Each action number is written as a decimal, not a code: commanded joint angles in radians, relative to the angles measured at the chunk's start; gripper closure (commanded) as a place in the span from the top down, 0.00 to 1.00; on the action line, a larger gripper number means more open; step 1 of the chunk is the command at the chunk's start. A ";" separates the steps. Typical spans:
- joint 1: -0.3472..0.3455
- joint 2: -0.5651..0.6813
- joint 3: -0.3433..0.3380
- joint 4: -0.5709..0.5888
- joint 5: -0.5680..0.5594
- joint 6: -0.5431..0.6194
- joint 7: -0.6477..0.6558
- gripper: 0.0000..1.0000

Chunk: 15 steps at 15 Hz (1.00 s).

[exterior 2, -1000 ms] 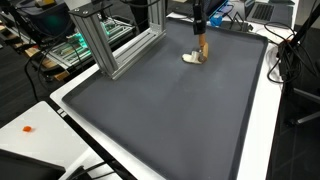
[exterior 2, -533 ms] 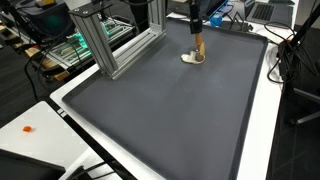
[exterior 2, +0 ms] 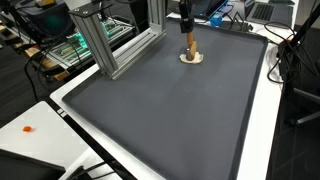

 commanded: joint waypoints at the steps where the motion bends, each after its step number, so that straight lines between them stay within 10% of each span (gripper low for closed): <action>1: -0.008 -0.021 -0.014 -0.085 0.029 -0.059 -0.006 0.22; 15: -0.002 0.033 -0.004 -0.079 0.007 0.098 0.140 0.22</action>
